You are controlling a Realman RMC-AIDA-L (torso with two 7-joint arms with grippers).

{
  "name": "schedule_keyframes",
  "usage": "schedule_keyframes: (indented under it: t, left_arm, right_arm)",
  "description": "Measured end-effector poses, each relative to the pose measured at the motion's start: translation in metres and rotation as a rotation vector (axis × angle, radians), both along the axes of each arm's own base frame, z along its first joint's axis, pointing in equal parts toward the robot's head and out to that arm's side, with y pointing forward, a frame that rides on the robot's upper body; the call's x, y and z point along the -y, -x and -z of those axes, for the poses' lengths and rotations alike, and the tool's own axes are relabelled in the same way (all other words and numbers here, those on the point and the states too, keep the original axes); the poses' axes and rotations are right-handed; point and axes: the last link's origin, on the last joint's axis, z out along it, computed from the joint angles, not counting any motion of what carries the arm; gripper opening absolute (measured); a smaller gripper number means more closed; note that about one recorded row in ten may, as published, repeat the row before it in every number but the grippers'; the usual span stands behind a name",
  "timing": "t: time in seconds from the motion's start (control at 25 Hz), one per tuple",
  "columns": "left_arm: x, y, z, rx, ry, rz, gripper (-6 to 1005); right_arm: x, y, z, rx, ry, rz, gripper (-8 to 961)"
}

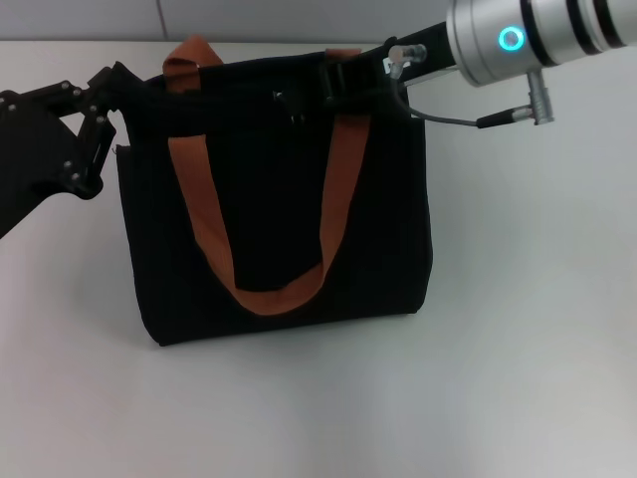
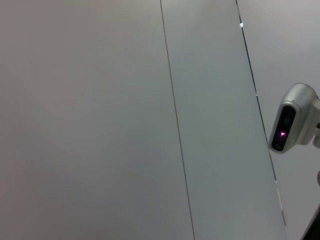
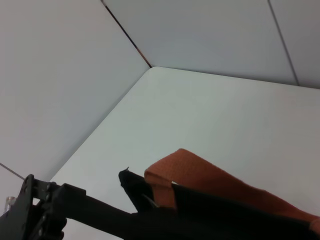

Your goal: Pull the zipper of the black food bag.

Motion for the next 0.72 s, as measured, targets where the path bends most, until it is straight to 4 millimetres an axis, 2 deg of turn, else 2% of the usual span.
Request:
schedule_keyframes:
  t: [0.72]
  left_arm:
    - [-0.004,0.004,-0.002,-0.008,-0.015,-0.034,56]
  right_arm:
    - [0.009,-0.033,-0.038,0.019,-0.124,0.064,0]
